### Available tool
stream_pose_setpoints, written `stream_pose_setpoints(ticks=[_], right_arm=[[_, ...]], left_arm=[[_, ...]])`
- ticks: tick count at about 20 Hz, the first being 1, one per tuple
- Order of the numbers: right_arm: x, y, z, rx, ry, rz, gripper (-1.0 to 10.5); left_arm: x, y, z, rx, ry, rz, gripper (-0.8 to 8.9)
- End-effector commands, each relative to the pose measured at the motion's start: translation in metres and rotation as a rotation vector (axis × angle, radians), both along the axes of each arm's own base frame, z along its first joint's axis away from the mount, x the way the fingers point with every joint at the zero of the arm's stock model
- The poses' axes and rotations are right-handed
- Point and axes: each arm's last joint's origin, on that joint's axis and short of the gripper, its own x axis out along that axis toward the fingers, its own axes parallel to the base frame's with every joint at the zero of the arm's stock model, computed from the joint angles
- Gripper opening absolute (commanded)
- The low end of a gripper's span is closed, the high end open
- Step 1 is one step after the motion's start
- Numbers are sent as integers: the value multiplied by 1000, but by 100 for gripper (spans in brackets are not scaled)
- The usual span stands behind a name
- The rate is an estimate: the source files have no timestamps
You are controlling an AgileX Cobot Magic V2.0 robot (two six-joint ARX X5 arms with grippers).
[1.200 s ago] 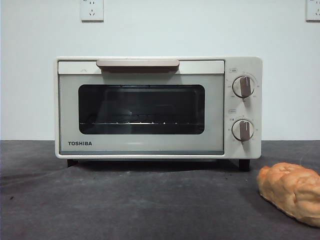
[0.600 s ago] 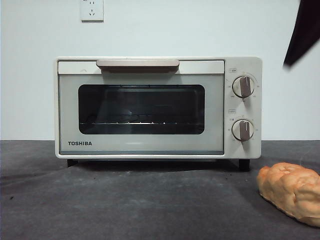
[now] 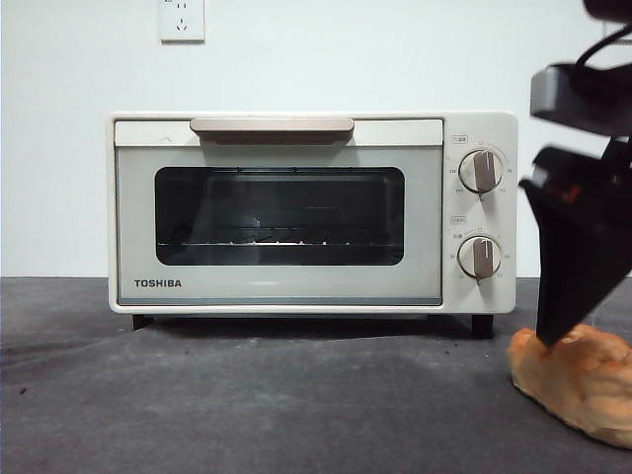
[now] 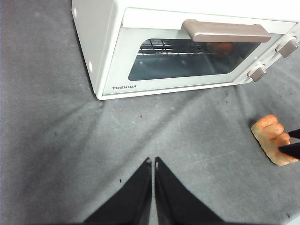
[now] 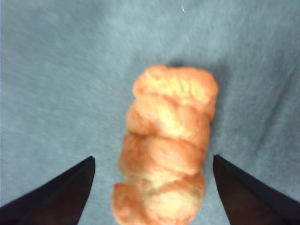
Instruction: The left arm flap open the oven, the right arm pick bread and place it into oven, the left arm flap close the oven
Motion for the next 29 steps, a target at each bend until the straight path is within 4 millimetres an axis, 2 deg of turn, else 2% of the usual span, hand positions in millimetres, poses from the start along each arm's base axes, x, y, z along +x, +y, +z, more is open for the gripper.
stream_pose_setpoints(ticks=[1,5,9,14,17,20,25,29], right_arm=[[4,6,-8,-13,13,-9,401],[10,10,-17,-53,20,-36,397],[11,11,-20,-58,35,-32,158],[11,11,-16,-40,15,-30,147],[7,9,1,5,-43,-27,147],[-1,3,28,45,-104,-12,148],[-18,-10,74,114,-215,-1,148],[-29,-18,100,158,-291,8,148]], left_arm=[[0,0,8,4,-35,-9,17],[0,-1,8,4,-35,-12,17],[0,-1,8,4,-35,-12,17],[2,-3,10,-7,-56,-29,17],[8,-8,14,-49,-80,-47,17],[24,-18,16,-82,-97,-93,18],[62,-45,24,-95,-123,-167,18],[97,-76,36,-59,-145,-212,18]])
